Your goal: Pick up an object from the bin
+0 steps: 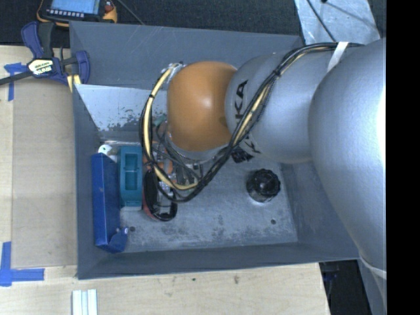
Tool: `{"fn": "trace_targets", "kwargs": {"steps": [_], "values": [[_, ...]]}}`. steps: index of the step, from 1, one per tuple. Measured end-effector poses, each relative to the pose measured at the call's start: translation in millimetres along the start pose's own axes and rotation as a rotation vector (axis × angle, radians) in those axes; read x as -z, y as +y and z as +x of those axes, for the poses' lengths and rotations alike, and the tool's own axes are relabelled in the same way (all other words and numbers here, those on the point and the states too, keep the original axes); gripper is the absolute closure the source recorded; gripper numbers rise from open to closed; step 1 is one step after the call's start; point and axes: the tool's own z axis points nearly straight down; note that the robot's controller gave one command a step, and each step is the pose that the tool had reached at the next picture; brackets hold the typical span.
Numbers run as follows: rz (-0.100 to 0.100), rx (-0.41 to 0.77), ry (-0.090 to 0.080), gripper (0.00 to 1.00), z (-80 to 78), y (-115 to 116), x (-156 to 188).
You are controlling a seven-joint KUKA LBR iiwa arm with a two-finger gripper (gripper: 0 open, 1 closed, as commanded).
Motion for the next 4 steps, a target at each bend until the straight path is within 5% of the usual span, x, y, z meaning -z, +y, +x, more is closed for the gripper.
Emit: {"fn": "trace_targets", "kwargs": {"steps": [1,2,3,4], "values": [[-0.002,-0.004,-0.007,1.00,-1.6,-1.1,4.8],[-0.002,-0.005,-0.007,0.00,-1.6,-1.2,4.8],[-0.001,-0.005,-0.007,0.00,-1.6,-1.2,4.8],[-0.004,0.058,-0.009,0.00,-32.6,-23.0,-2.6]]}}
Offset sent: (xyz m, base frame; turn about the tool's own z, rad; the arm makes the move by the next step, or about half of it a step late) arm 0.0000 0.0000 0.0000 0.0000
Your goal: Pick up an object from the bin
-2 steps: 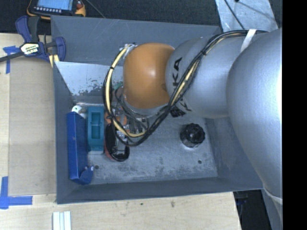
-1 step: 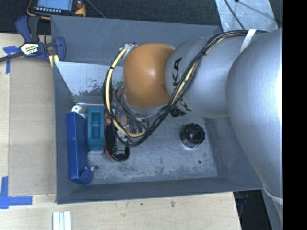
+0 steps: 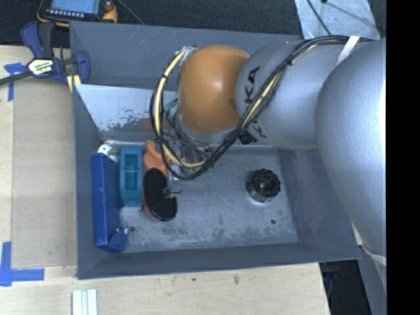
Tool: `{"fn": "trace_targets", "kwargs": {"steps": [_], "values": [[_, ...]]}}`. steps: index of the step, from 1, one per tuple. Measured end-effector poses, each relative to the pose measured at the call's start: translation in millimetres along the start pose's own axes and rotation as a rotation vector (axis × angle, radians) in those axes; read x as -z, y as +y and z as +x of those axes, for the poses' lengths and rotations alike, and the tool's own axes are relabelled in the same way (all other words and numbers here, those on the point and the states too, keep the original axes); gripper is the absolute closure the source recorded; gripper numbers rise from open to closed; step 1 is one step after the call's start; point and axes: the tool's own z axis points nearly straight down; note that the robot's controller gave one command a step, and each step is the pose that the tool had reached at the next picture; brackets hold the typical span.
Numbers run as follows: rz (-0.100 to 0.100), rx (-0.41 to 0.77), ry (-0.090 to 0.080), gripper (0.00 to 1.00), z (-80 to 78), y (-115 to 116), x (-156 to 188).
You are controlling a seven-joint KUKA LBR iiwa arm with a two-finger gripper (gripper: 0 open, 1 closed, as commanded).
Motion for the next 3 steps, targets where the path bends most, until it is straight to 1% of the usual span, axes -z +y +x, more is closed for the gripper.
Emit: {"fn": "trace_targets", "kwargs": {"steps": [1,2,3], "values": [[0.006,0.030,0.000,0.00,-24.8,-9.6,-6.0],[0.003,-0.005,0.003,1.00,-21.7,-21.8,-32.4],[0.003,-0.005,0.003,1.00,-21.7,-21.8,-32.4]]}}
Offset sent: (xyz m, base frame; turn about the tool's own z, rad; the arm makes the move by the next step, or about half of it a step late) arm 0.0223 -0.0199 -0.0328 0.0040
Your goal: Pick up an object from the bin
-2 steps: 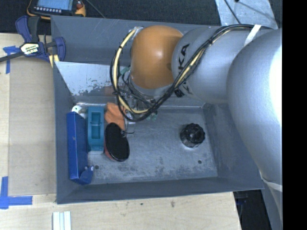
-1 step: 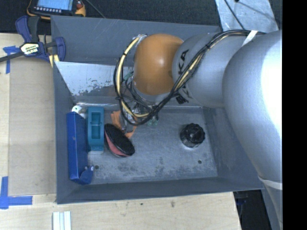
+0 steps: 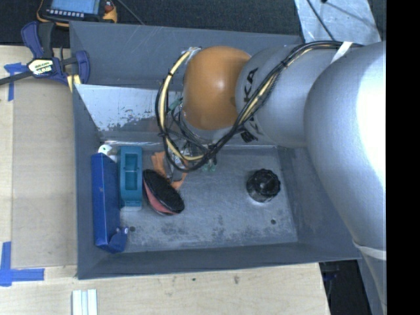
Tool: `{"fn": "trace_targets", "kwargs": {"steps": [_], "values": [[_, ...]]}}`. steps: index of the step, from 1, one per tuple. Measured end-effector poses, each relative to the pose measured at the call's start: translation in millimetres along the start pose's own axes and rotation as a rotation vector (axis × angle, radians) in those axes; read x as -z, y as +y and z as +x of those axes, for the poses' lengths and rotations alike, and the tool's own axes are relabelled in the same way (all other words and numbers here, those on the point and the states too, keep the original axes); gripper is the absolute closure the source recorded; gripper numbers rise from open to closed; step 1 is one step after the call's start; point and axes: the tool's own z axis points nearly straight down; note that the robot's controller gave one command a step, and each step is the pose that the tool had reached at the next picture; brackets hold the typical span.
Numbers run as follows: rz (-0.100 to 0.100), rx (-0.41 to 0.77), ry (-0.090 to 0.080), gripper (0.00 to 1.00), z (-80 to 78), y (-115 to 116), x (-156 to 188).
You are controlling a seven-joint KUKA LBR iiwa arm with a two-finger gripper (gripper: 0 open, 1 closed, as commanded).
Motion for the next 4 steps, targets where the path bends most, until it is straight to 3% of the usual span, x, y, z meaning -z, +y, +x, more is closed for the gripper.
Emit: {"fn": "trace_targets", "kwargs": {"steps": [1,2,3,4], "values": [[0.000,0.016,-0.002,1.00,-6.9,-19.5,22.7],[-0.001,-0.001,-0.007,0.00,7.7,-4.4,73.6],[0.000,-0.003,-0.003,0.00,8.4,-5.6,70.8],[-0.002,-0.017,-0.010,0.00,-4.2,-11.3,24.5]]}}
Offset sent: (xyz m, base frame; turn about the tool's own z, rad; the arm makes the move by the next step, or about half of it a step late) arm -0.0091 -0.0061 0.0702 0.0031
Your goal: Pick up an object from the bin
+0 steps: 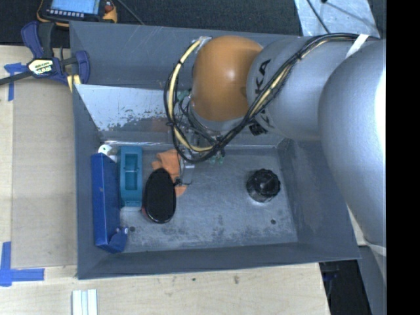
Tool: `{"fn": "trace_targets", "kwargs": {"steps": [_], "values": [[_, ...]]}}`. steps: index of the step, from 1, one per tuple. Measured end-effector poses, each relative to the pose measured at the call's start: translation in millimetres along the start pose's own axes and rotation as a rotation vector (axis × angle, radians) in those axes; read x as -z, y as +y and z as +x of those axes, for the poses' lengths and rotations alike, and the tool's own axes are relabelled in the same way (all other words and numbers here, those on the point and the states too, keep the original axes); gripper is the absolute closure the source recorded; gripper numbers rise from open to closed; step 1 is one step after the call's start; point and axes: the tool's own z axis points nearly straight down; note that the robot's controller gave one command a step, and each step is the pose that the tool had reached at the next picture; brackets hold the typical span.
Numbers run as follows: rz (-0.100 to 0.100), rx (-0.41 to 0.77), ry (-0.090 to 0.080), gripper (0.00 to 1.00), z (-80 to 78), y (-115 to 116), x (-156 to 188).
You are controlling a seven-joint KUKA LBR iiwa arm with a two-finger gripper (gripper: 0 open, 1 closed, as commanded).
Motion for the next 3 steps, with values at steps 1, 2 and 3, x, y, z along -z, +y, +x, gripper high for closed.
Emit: {"fn": "trace_targets", "kwargs": {"steps": [1,2,3], "values": [[0.006,-0.199,0.010,0.00,3.5,3.2,-32.5],[0.001,-0.062,0.006,1.00,12.3,-3.7,-48.2],[0.001,-0.062,0.006,1.00,12.3,-3.7,-48.2]]}}
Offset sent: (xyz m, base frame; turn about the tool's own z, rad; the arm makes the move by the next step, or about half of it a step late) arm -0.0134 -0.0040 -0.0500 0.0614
